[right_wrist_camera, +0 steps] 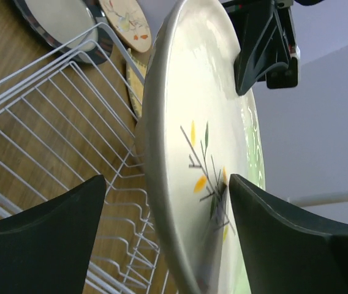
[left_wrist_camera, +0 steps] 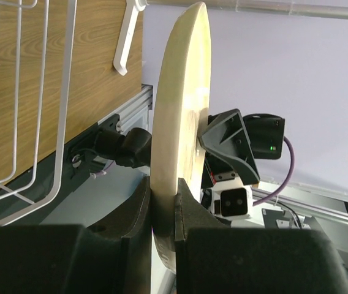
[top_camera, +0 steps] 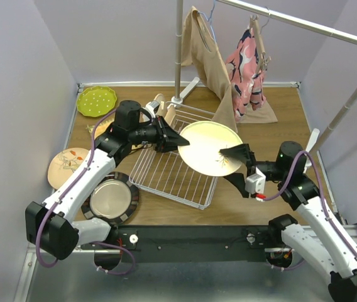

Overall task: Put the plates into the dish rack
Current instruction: Pass the plate from the left arm to the right

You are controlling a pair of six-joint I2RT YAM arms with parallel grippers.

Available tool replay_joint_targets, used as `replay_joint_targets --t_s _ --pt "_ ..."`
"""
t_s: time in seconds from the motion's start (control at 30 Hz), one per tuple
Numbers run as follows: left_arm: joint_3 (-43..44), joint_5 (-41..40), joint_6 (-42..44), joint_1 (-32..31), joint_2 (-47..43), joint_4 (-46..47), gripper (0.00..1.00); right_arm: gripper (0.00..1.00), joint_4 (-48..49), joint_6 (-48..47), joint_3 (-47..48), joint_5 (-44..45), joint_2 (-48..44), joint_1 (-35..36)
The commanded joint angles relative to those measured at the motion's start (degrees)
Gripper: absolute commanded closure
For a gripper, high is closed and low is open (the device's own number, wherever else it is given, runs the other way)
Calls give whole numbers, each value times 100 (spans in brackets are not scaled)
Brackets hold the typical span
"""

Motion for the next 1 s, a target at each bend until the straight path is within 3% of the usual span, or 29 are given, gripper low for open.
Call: replay_joint_targets --t_s 0.0,0.3,0.83,0.97 --pt "-16 323 -401 -17 -377 640 100 14 874 528 17 1320 187 773" --pt "-200 297 -568 -9 -474 912 100 28 1034 467 -115 1778 134 1311" --pt "-377 323 -630 273 -606 1036 100 76 506 581 -62 2385 -253 1408" --pt "-341 341 -612 273 -588 1035 100 72 594 581 61 2394 -25 1434"
